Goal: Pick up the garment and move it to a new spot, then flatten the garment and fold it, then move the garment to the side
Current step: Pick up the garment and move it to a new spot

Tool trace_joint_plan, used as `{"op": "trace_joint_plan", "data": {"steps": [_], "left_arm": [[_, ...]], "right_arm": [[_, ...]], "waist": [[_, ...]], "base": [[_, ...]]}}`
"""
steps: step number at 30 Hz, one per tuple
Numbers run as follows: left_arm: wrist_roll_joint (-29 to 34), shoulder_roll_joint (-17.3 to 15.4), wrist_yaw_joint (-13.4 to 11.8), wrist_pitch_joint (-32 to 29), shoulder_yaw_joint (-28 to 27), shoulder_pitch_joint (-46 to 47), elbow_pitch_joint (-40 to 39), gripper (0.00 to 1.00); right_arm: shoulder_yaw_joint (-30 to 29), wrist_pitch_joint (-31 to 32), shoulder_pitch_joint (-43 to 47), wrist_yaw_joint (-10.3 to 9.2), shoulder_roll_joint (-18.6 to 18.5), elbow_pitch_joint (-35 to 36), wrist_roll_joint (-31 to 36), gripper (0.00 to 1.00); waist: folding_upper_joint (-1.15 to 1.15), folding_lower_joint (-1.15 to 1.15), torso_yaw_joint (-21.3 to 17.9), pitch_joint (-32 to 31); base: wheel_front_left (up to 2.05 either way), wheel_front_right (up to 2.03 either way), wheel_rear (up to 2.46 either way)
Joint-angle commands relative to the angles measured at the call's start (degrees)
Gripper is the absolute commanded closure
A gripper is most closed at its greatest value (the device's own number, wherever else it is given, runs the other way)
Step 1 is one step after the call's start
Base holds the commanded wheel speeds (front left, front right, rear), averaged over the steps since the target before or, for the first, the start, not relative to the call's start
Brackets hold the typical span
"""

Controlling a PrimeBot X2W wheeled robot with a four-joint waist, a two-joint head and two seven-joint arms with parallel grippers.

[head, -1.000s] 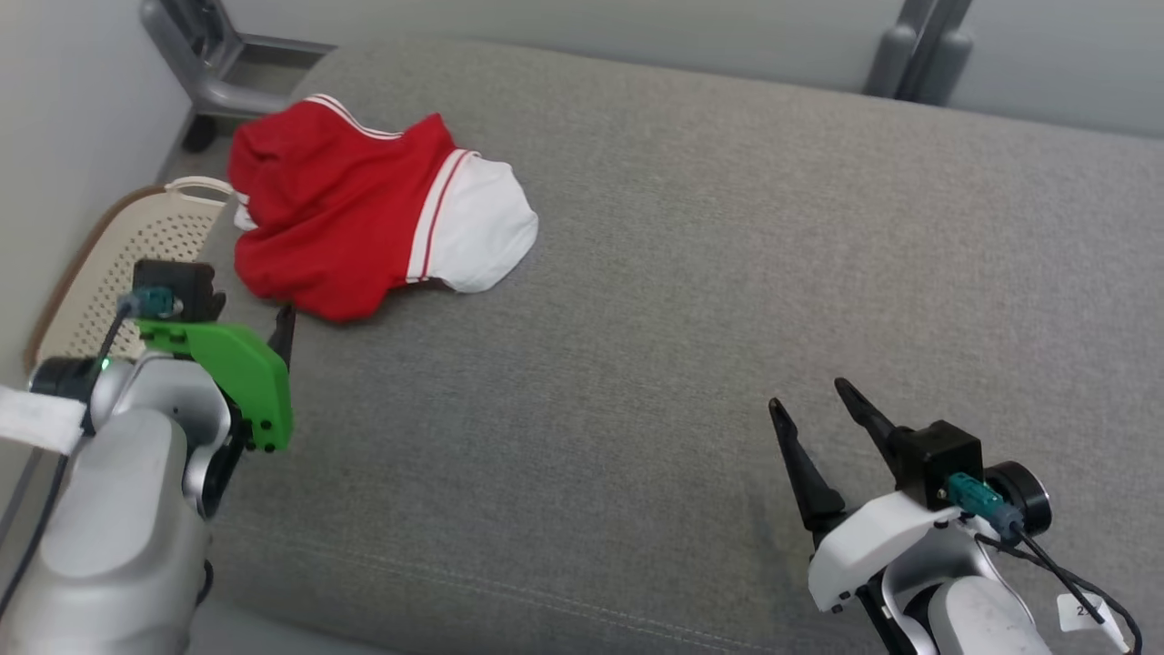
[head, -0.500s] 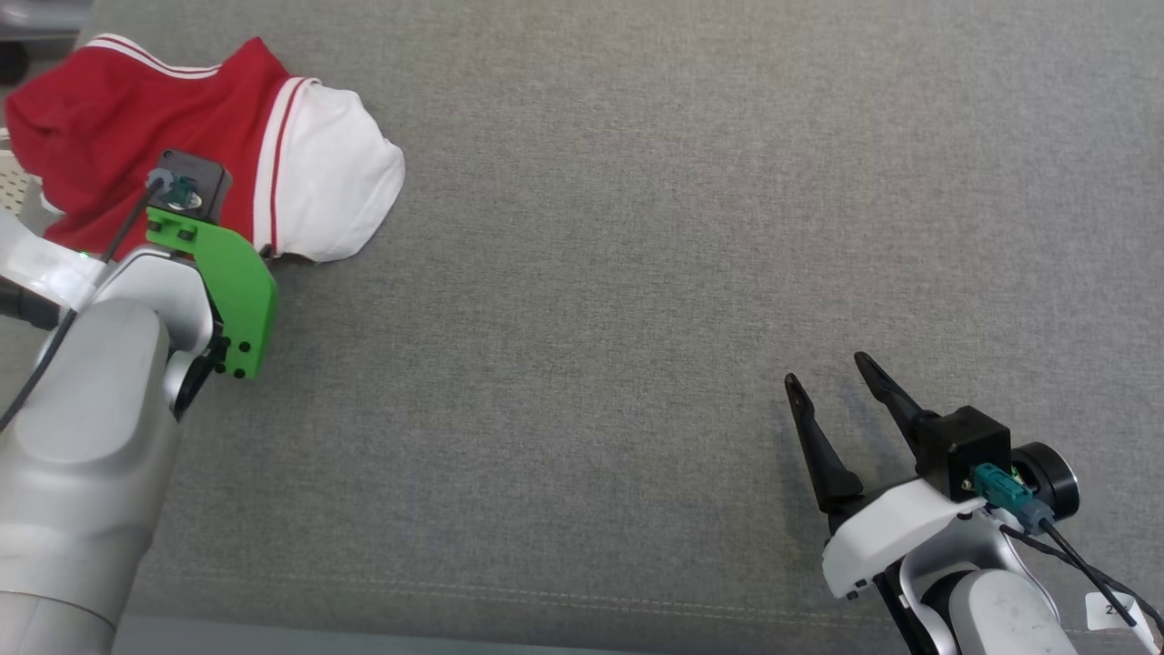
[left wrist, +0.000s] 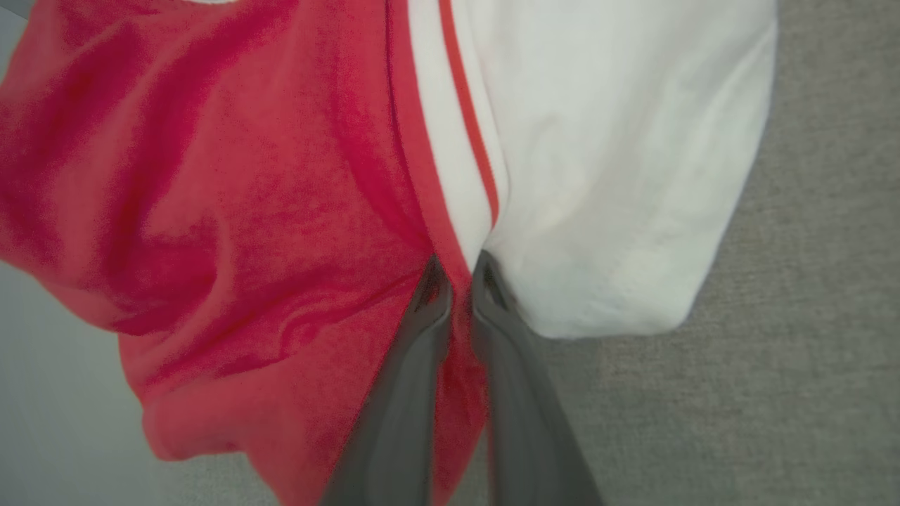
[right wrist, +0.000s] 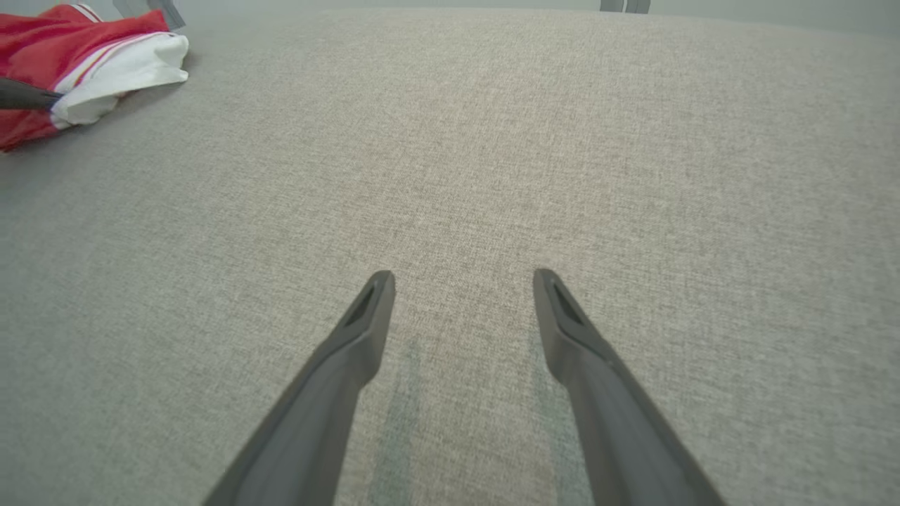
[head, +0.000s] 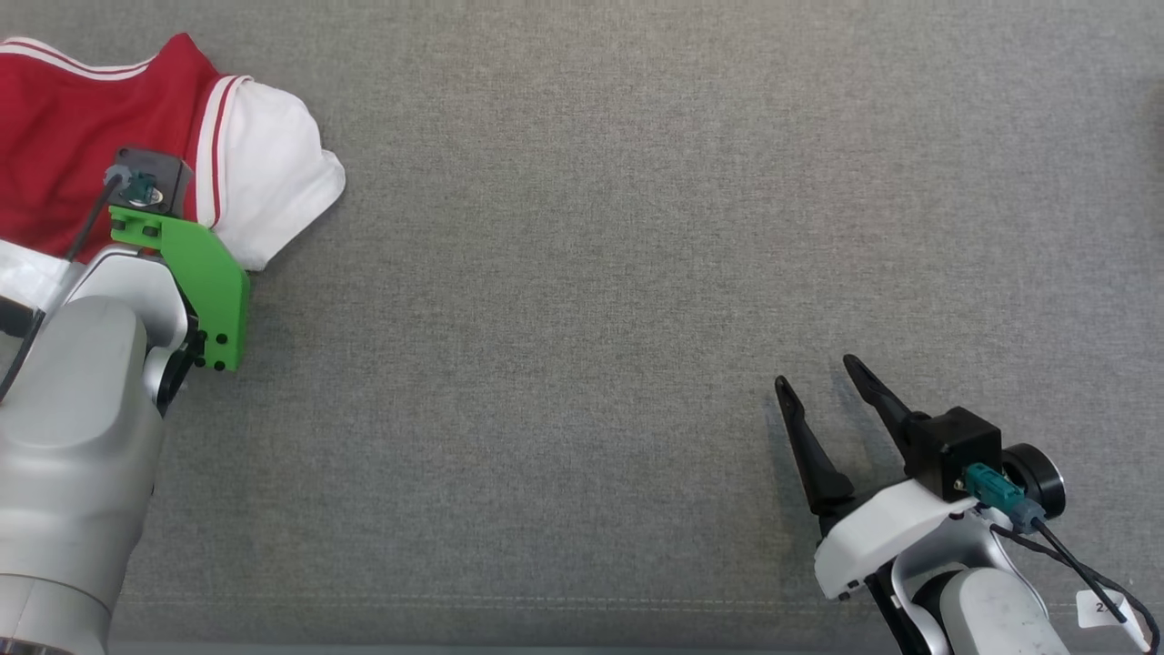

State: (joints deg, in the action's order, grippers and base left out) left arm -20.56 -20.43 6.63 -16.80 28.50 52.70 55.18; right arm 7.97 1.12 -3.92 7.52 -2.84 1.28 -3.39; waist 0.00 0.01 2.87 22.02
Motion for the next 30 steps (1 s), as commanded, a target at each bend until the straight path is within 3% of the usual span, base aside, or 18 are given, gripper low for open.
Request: {"op": "trace_joint_plan", "data": {"steps": [1, 10, 20, 30], "left_arm": [[-0.5, 0.4, -0.5, 1.8, -0.4, 0.6, 0.5, 1.00], [-1.1, 0.8, -0.2, 6.8, -0.5, 2.4, -0.4, 1.00], [-1.5, 3.6, 0.6, 8.7, 3.2, 4.7, -7.9, 1.00], [-4.8, 8.4, 0.8, 9.2, 7.1, 4.3, -15.7, 1.00]], "right_arm": [[0.1, -0.6, -0.7, -0.06, -0.1, -0.7, -0.6, 0.00], [2.0, -2.5, -0.9, -0.06, -0.1, -4.7, -3.5, 0.00], [3.7, -5.7, 0.3, -0.06, -0.1, -10.5, -7.1, 0.00], [4.7, -7.5, 0.2, -0.06, -0.1, -13.0, -9.0, 0.00]], "waist": [[0.00, -0.01, -0.3, -1.6], [0.00, -0.01, -2.9, -8.0], [0.00, -0.01, -11.7, -16.4], [0.00, -0.01, -20.5, -17.5]], "base": [[0.00, 0.00, 0.00], [0.00, 0.00, 0.00], [0.00, 0.00, 0.00], [0.00, 0.00, 0.00]]}}
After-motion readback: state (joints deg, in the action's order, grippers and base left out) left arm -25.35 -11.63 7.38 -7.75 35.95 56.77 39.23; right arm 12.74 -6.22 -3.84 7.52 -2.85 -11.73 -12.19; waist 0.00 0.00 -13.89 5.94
